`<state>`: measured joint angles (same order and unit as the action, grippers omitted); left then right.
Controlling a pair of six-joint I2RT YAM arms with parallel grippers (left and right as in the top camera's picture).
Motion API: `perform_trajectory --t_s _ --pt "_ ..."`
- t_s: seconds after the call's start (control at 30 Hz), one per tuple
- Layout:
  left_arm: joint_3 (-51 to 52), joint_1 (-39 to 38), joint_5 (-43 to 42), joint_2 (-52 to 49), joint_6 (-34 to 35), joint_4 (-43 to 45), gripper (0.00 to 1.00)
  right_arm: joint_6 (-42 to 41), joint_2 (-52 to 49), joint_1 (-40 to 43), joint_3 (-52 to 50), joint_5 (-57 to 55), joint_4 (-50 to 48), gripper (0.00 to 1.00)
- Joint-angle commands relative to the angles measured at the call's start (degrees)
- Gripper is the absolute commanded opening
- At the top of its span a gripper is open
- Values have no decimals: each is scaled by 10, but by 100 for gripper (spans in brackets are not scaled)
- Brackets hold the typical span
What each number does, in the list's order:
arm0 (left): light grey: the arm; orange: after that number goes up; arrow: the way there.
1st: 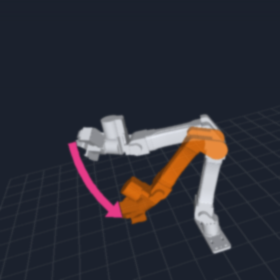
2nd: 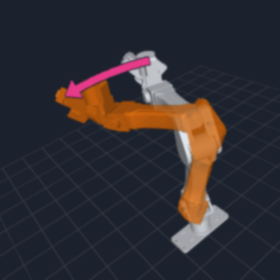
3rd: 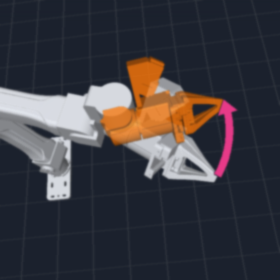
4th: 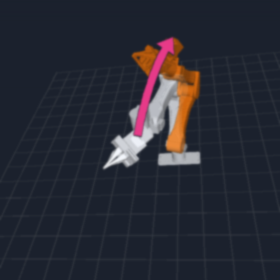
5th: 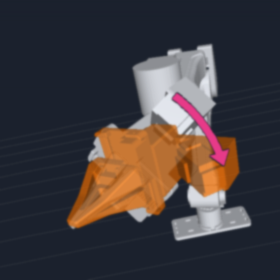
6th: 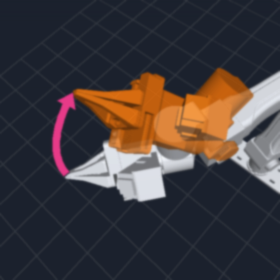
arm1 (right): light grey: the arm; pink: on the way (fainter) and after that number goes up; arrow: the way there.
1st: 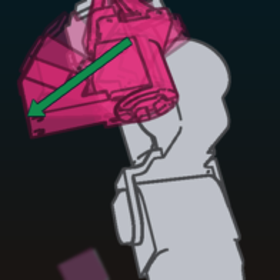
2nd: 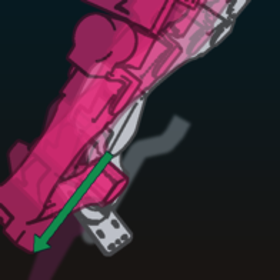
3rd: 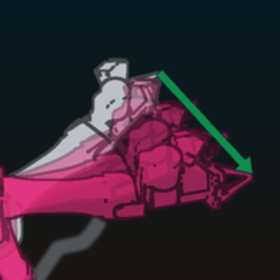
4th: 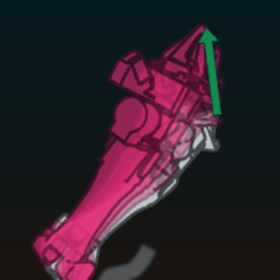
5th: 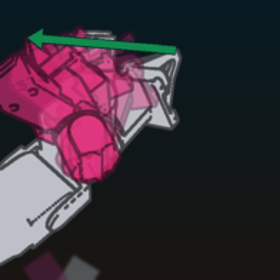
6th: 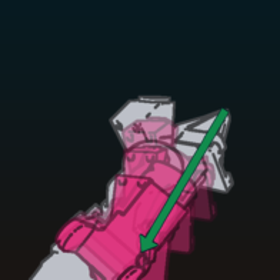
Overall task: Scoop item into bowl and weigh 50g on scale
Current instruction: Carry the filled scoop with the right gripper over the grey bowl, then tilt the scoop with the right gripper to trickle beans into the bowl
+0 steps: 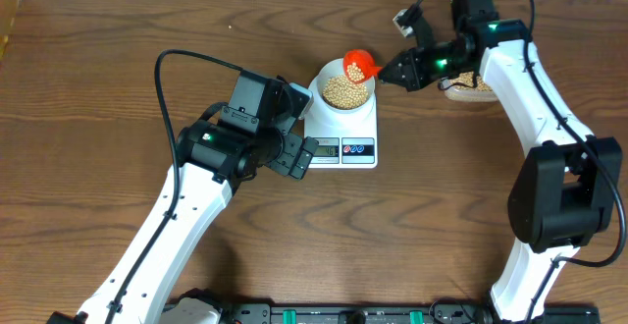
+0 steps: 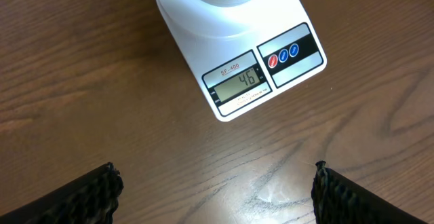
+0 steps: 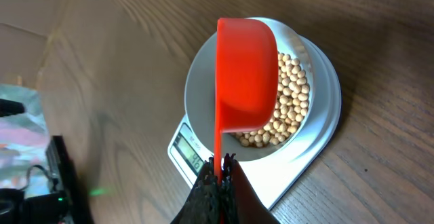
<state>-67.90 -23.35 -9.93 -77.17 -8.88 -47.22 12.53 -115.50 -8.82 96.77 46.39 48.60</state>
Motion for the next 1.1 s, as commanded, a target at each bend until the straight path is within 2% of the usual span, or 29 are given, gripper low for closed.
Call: perform_trajectory --t_s 0.0,0.33,1.07 --pt "2 2 5 -3 -1 -1 92 5 0 -13 12 -29 0 1" --pt "2 2 5 -3 -1 -1 92 22 0 -33 12 -90 0 1" --pt "2 2 5 -3 -1 -1 92 89 1 -59 43 -133 -17 1"
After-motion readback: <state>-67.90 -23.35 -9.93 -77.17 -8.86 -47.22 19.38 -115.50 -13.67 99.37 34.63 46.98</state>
